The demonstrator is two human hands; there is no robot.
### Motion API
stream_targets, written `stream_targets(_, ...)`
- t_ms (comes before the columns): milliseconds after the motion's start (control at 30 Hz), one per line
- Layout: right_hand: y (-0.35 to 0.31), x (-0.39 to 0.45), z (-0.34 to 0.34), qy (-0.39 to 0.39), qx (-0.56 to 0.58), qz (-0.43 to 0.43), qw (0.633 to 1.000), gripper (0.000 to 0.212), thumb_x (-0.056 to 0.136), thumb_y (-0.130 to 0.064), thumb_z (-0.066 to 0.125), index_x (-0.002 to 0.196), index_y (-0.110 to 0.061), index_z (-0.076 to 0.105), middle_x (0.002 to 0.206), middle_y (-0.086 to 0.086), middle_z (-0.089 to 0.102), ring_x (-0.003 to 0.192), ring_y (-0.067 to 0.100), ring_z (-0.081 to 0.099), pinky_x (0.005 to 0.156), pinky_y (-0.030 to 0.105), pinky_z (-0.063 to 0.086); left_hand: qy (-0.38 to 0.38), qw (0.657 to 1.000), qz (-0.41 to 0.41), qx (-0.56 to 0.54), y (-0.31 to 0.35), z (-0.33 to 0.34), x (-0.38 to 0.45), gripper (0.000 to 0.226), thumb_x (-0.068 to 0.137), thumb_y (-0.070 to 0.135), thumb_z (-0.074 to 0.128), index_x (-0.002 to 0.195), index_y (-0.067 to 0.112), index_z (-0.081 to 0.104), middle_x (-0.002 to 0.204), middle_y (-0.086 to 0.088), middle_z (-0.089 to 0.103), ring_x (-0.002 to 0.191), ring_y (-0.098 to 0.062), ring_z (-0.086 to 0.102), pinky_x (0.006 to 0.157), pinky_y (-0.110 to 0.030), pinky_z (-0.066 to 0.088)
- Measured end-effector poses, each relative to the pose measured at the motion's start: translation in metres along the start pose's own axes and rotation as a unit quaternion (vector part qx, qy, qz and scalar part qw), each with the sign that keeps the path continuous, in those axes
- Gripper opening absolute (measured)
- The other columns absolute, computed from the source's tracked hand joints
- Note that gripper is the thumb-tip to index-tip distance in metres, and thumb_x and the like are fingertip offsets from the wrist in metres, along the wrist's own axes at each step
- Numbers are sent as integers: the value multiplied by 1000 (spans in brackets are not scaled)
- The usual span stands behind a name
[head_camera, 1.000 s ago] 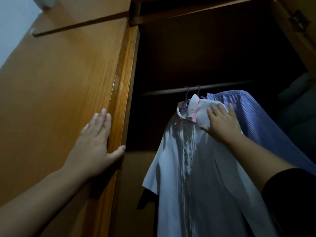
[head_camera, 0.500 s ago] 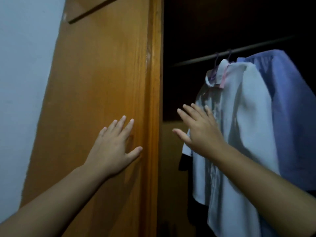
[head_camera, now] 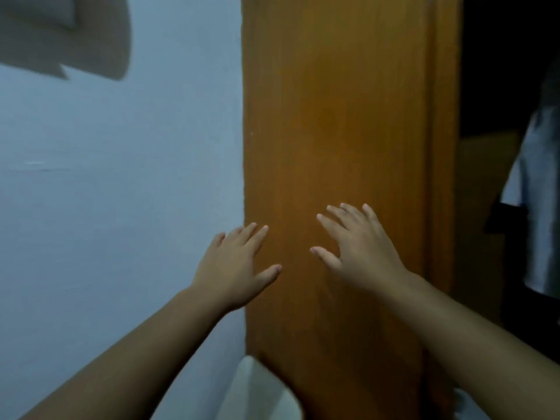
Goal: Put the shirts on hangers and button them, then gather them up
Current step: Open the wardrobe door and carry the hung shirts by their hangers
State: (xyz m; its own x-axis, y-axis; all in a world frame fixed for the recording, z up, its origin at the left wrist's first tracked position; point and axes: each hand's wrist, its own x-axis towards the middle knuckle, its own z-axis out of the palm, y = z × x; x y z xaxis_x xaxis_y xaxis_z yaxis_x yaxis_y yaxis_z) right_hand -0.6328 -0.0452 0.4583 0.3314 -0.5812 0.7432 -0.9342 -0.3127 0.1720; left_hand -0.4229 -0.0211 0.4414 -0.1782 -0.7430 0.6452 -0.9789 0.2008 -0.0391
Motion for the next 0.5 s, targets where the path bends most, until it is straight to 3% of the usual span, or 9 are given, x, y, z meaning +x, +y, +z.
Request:
stream_targets(133, -105, -7, 29, -31, 87, -38, 995, 65, 93, -60, 33, 149, -30, 19, 158, -3, 15, 146, 16, 6, 115, 39, -9, -57, 996, -55, 45, -80, -15, -79, 78, 87, 71, 28, 152, 28, 18, 158, 7, 22, 144, -11, 18, 117, -35, 7)
stream_targets(233, -192, -18, 48, -46, 154, -88, 983, 73, 86, -67, 19, 147, -28, 27, 156, -2, 23, 144, 17, 13, 115, 39, -8, -89, 987, -113, 67, -142, -28, -142, 73, 92, 65, 34, 152, 27, 17, 157, 9, 22, 144, -10, 16, 119, -35, 4)
stream_targets(333, -277, -30, 62, -62, 222, -137, 963, 79, 81, -67, 15, 145, -25, 33, 153, 0, 29, 143, 20, 20, 115, 39, -6, -105, 976, -171, 88, -195, -46, -204, 73, 92, 62, 37, 152, 27, 16, 157, 9, 22, 145, -10, 16, 119, -35, 3)
stream_targets(500, -400, -46, 71, -92, 312, -215, 921, 89, 72, -69, 6, 145, -26, 32, 154, -2, 27, 144, 17, 16, 113, 34, -11, -134, 951, -255, 112, -264, -79, -298, 77, 90, 67, 35, 153, 27, 16, 158, 9, 21, 145, -9, 16, 119, -35, 5)
